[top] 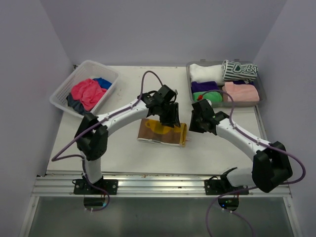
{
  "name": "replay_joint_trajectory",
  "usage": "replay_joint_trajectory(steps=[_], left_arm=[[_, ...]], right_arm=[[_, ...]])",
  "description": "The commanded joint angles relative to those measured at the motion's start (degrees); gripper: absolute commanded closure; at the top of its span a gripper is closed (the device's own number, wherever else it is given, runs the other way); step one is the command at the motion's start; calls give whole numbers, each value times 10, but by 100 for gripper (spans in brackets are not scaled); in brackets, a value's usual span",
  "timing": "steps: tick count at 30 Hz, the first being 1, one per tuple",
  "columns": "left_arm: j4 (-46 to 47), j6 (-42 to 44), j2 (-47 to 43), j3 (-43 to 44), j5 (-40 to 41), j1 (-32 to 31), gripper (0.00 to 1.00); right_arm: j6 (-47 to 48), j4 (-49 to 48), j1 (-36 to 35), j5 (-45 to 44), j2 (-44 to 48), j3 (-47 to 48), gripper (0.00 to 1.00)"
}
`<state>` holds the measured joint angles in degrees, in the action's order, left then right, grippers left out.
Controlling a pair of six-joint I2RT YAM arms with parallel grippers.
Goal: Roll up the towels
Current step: Fold the towel
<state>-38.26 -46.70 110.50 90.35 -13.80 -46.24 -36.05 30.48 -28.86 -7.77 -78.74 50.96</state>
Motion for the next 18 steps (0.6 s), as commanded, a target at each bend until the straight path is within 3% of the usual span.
replay_joint_trajectory(steps=[1, 6, 9, 14, 18], left_arm=[[5, 19, -90, -41, 12, 20, 60], [31, 37, -136, -139, -10, 88, 66], [39, 57, -138, -160, -1, 116, 67], [45, 78, -99, -164, 16, 138, 68], [56, 86, -59, -172, 21, 149, 69]], right_arm=[[-4, 30, -6, -17, 36, 10, 72], [-7, 23, -40, -17, 11, 55, 69], [-5, 15, -41, -7, -32, 82, 73], [-1, -22, -41, 35, -90, 113, 76], [3, -12, -34, 0, -179, 126, 80]])
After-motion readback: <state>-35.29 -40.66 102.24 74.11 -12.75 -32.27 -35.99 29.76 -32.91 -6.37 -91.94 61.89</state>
